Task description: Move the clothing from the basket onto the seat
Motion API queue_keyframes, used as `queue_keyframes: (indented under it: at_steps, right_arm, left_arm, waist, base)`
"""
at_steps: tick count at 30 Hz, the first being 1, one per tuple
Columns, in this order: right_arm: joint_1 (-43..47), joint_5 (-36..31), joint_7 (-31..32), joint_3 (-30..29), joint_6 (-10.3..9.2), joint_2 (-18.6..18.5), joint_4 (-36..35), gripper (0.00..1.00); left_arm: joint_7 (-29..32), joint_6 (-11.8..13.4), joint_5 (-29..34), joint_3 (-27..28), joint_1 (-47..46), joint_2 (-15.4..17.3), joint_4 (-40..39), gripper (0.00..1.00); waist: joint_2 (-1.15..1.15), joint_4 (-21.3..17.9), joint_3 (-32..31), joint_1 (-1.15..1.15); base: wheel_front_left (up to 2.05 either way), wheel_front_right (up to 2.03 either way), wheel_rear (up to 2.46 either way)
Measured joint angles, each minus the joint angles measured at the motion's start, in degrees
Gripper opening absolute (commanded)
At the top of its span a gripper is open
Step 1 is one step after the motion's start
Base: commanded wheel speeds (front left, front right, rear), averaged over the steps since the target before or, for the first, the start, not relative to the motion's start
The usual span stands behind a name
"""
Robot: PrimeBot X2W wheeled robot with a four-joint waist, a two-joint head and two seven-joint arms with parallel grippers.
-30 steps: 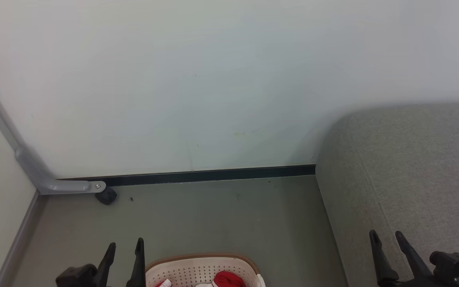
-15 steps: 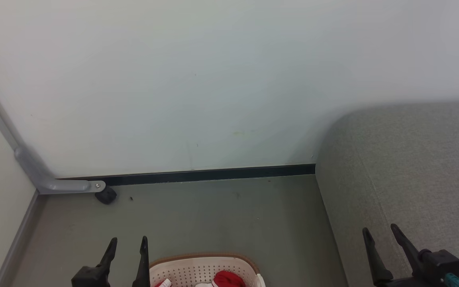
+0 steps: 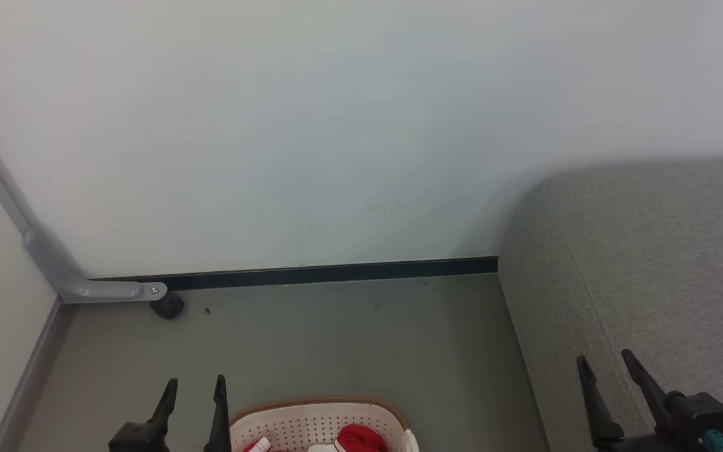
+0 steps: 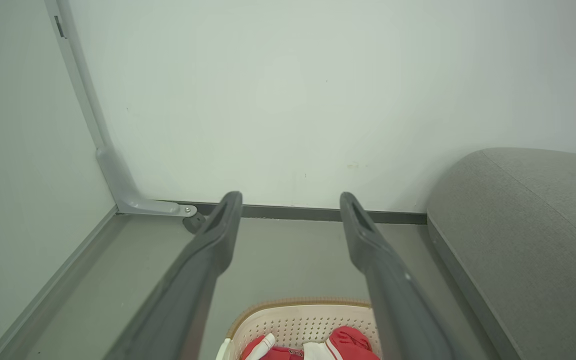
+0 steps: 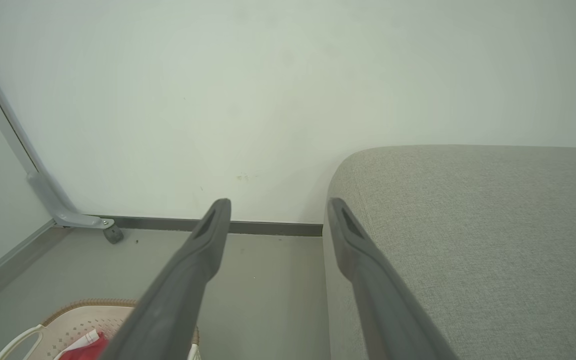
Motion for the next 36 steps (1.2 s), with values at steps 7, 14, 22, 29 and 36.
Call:
queue_keyframes:
  at_steps: [7, 14, 22, 29, 36]
  right_arm:
    - [0.00, 0.00, 0.00, -0.63, 0.00, 0.21, -0.07, 1.00]
    - [0.00, 0.00, 0.00, -1.04, 0.02, 0.51, -0.09, 1.00]
    - [-0.16, 0.00, 0.00, -1.19, 0.55, 0.99, -1.48, 1.00]
    - [-3.37, 0.00, -0.01, -1.60, 1.23, 0.98, -3.89, 1.00]
    - [-7.10, 0.00, -0.02, -2.66, 1.55, 1.48, -6.05, 1.00]
  left_arm:
    - [0.00, 0.00, 0.01, 0.37, 0.00, -0.44, 0.53, 1.00]
    - [0.00, 0.00, 1.26, 0.70, 0.01, -0.71, 1.25, 1.00]
    - [0.00, 0.13, 1.89, 0.98, 0.07, -1.14, 1.29, 1.00]
    - [0.00, -0.22, 2.32, -0.47, -0.74, -1.80, 1.44, 1.00]
    - [0.00, -0.87, 2.96, -2.40, -4.70, -2.79, 3.21, 1.00]
  waist:
    - [0.00, 0.21, 0.06, 0.00]
    - [0.00, 0.32, 0.20, 0.00]
    - [0.00, -0.15, 1.37, 0.00]
    - [0.00, -0.89, 4.50, 0.00]
    - [0.00, -1.98, 8.48, 0.00]
  base:
    - [0.00, 0.00, 0.00]
    - [0.00, 0.00, 0.00]
    - [0.00, 0.00, 0.00]
    - [0.00, 0.00, 0.00]
    - [0.00, 0.00, 0.00]
